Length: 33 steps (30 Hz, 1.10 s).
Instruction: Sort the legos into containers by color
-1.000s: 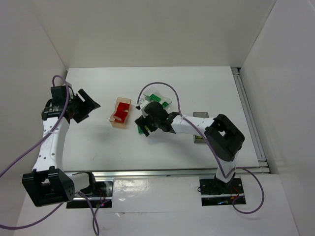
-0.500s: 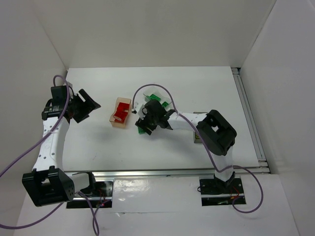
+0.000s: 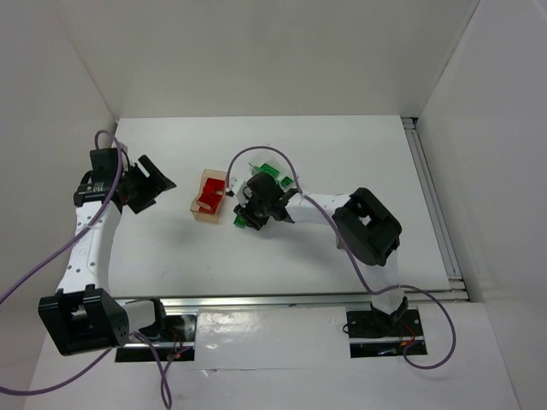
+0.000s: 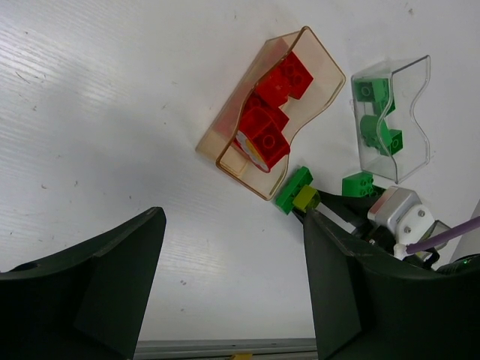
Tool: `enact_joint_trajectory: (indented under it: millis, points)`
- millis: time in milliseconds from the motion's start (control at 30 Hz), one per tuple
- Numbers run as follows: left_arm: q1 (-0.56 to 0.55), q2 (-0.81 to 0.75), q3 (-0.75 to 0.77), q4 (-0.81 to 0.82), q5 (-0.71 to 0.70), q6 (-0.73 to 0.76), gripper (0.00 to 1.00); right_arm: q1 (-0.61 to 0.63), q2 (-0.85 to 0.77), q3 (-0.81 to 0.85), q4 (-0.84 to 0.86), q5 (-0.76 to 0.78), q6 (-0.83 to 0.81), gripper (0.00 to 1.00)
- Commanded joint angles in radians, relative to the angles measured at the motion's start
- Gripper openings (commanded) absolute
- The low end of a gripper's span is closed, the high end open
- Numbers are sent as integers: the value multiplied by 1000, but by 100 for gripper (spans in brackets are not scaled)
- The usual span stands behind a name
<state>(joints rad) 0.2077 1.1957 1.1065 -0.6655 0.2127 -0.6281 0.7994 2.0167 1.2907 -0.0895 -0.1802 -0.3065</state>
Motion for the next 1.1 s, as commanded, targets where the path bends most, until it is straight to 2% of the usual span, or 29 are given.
enact_joint_trajectory:
  millis: [0,133,267,367,467,567,700,767,933,1067]
  points:
    - [-25,25,0,30,34,56,82,0,-59,3,29,8,58,1]
    - [-142,115,67,-26,23,77,85,0,-162,-91,71,47,109,0]
    - [-218,175,55,53,224,126,86,0,-342,-195,94,61,155,0]
    - [-302,229,95,70,246,136,89,0,-438,-266,103,71,190,0]
    - [-372,274,95,150,364,113,91,9,-571,-323,115,83,234,0]
    - [-439,295,58,286,514,27,87,9,-639,-363,143,56,296,0]
    - [-484,306,38,380,514,-30,85,18,-659,-375,131,56,296,0]
    - [-507,327,38,380,505,-42,81,18,-670,-375,120,76,296,0]
    - [-516,349,26,434,530,-91,75,18,-681,-386,120,100,285,0]
    - [-539,363,39,429,521,-79,66,18,-681,-386,109,100,285,0]
